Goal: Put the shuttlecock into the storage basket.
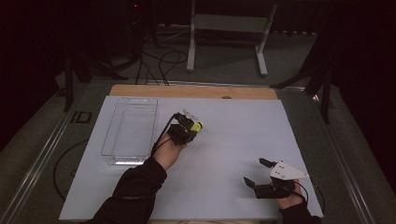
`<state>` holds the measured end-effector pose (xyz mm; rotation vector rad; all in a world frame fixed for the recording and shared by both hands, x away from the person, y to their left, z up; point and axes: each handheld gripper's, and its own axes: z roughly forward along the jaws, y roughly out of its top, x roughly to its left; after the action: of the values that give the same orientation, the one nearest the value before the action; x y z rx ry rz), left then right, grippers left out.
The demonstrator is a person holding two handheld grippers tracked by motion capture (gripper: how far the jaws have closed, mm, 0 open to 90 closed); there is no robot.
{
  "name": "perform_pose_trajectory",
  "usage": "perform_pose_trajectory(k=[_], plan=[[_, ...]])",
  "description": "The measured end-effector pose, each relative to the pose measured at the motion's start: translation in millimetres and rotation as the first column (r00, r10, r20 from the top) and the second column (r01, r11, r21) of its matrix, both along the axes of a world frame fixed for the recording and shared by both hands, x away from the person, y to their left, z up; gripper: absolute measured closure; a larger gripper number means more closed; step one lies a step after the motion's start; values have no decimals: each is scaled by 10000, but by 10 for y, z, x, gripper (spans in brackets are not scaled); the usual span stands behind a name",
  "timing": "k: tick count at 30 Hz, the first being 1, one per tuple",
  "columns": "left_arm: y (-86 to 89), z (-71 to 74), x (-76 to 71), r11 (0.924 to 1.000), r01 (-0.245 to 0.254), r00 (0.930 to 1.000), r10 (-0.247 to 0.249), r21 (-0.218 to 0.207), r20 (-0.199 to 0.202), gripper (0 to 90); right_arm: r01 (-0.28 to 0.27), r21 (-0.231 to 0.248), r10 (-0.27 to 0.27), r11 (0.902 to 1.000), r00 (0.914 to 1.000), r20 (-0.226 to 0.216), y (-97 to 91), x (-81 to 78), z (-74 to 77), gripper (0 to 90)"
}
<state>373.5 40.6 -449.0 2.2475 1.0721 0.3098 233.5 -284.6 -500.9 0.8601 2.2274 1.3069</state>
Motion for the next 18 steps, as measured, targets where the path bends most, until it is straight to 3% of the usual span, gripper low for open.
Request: perform_pose_trajectory(k=[18], plan=[[180,468,-12,9999,-87,9978,92,-74,652,897,15,1,-15,10000,10000,26,5,5,-5,96]])
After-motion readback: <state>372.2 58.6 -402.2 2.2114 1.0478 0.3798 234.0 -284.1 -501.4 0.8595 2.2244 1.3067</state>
